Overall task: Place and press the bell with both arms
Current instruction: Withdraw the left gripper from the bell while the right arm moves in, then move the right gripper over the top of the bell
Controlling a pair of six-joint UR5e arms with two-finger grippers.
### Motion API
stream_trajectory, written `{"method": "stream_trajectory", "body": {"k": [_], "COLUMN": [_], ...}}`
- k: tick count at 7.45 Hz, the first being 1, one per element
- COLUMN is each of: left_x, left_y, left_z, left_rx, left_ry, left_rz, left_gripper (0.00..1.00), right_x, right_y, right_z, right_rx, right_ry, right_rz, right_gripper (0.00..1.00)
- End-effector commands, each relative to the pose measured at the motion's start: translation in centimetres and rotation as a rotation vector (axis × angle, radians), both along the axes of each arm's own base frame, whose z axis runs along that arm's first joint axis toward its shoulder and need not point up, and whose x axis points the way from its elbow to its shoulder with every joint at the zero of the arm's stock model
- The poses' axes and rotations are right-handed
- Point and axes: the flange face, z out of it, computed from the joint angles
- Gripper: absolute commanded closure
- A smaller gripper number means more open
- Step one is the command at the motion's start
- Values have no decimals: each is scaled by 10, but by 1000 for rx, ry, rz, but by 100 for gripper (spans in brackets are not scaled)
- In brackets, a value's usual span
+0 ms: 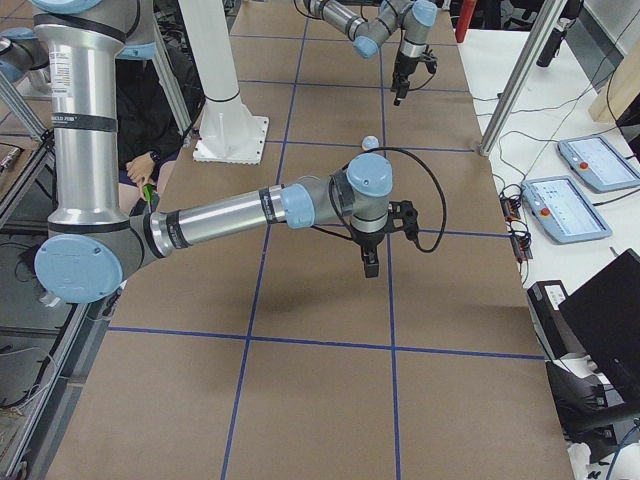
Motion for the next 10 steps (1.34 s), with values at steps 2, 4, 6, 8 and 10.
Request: {"method": "stream_trajectory", "body": {"k": [2,4,6,8,10], "left_x": [-138,-224,-326,-422,-477], "left_y": [36,49,83,114,181], "left_z": [99,186,282,343,388], "left_rx": [166,257,321,295,238], "left_ry": [-3,-39,-82,-114,-132], "left_rz": [45,103,155,92,13], "left_gripper": [0,0,0,0,0], "right_x": [-125,-199,-278,-340,-399], "right_y": [-50,-55,-55,-51,-54], "right_z": [-114,-175,-237,-286,-330], "right_rx": [182,140,112,78,53], "right_ry": [-49,-61,-68,-80,-72], "right_rz": [-178,-132,-82,-39,10], "right_gripper": [0,0,1,1,1]}}
